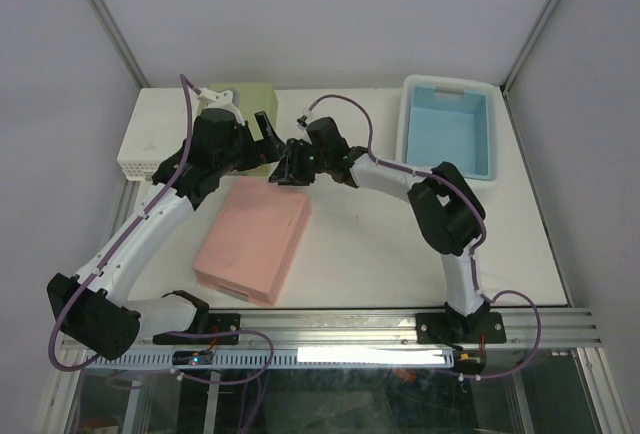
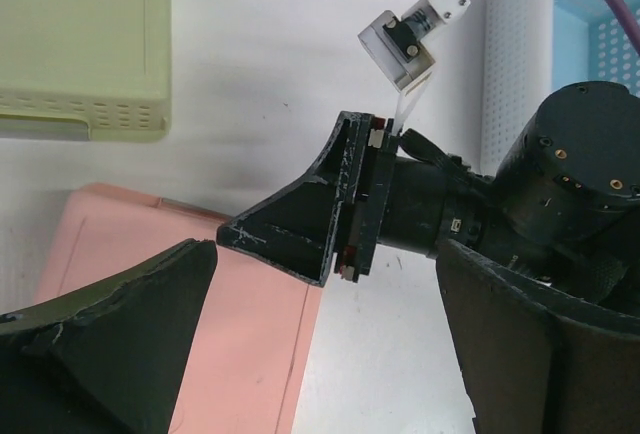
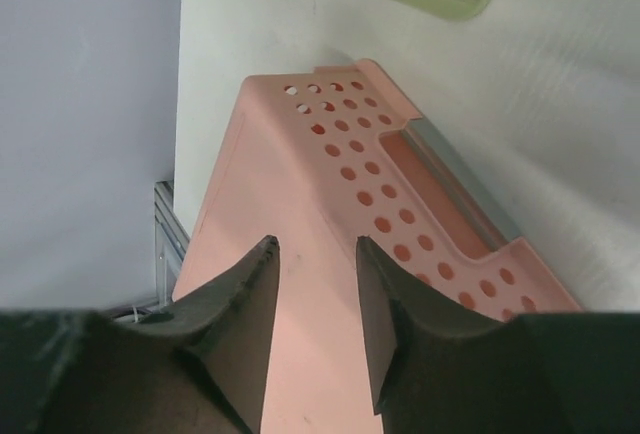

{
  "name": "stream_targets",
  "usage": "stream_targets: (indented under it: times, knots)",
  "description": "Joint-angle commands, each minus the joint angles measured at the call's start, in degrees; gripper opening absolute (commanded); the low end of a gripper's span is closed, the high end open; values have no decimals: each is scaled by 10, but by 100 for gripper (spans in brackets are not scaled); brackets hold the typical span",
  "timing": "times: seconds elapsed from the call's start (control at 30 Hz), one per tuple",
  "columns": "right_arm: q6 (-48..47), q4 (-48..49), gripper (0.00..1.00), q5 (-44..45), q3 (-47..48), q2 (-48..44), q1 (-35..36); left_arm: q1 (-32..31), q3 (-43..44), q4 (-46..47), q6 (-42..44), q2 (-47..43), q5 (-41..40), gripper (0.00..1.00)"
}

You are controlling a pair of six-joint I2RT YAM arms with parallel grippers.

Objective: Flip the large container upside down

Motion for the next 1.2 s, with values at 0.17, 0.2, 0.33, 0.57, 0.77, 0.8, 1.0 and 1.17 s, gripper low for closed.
stream_targets:
  times: [0.17, 0.2, 0.33, 0.57, 0.77, 0.8, 1.0, 1.17]
  knots:
    - [-4, 27, 54, 101, -209, -225, -89, -5, 1, 18, -4, -29, 9, 99]
    - [-7, 26, 55, 107, -239, -248, -92, -6, 1, 21, -2, -31, 11, 99]
    - [14, 34, 55, 100, -350, -311, -75, -6, 2, 31, 4, -34, 21, 99]
    - [118, 135, 56, 123, -435, -304, 38, -10, -4, 50, 1, -36, 36, 99]
    - [122, 169, 55, 109, -353, -191, 90, -13, -7, 51, 2, -42, 37, 99]
    - [117, 168, 55, 103, -332, -170, 94, -13, -7, 51, 3, -44, 37, 99]
    - [101, 136, 55, 84, -221, -77, 107, -14, -16, 50, 5, -60, 35, 99]
    - [79, 117, 55, 81, -195, -68, 98, -13, -19, 48, 9, -63, 30, 99]
